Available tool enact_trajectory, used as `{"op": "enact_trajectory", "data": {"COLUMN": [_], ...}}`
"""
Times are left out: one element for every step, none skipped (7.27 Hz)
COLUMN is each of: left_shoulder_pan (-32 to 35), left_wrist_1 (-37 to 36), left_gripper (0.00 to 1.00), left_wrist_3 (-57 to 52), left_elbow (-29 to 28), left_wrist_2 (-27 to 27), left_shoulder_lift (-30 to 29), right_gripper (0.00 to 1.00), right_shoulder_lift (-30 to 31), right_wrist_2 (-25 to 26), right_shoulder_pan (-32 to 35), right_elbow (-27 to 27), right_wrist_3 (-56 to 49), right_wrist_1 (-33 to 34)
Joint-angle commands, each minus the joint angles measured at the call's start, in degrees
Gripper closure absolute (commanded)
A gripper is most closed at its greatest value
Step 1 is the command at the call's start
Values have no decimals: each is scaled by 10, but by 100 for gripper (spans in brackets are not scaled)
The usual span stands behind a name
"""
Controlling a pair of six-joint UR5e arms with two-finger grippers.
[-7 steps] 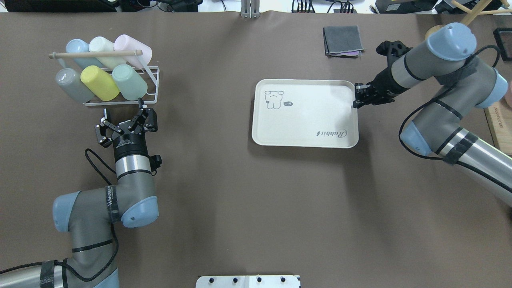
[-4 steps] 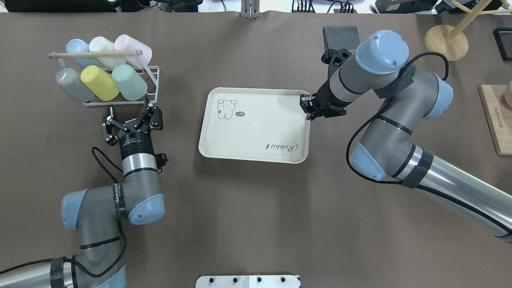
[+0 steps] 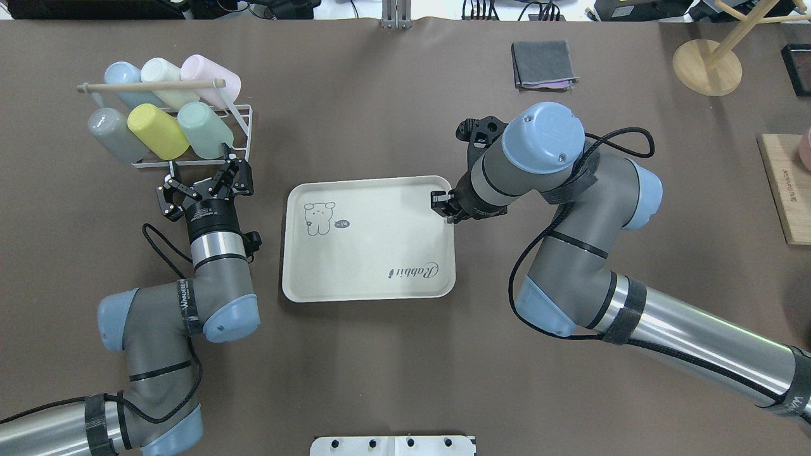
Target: Pick up and place green cup on tray
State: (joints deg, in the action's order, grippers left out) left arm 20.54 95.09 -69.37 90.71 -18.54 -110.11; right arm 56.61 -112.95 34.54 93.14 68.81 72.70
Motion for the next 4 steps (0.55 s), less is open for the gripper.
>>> {"op": "enact_trajectory", "data": {"left_shoulder_pan": [14,20,27,33], "left_wrist_1": [4,7,7,7], "left_gripper": [2,3,2,2], "left_wrist_3": [0,-1,-2,-3], "left_elbow": [-24,-38,-46,-62], "left_wrist_2": [0,0,0,0], "left_shoulder_lift": [-16,-23,-28,-38], "right_gripper": [100,100,100,100], "right_shoulder_lift": [2,1,2,2], "right_wrist_2": [4,5,5,5], "right_shoulder_pan": [-5,-4,-4,-1], "right_elbow": [-4,-14,-20,-26], "right_wrist_3": [-29,-32,-42,-42], "right_wrist_1": [0,-2,-2,-3]}}
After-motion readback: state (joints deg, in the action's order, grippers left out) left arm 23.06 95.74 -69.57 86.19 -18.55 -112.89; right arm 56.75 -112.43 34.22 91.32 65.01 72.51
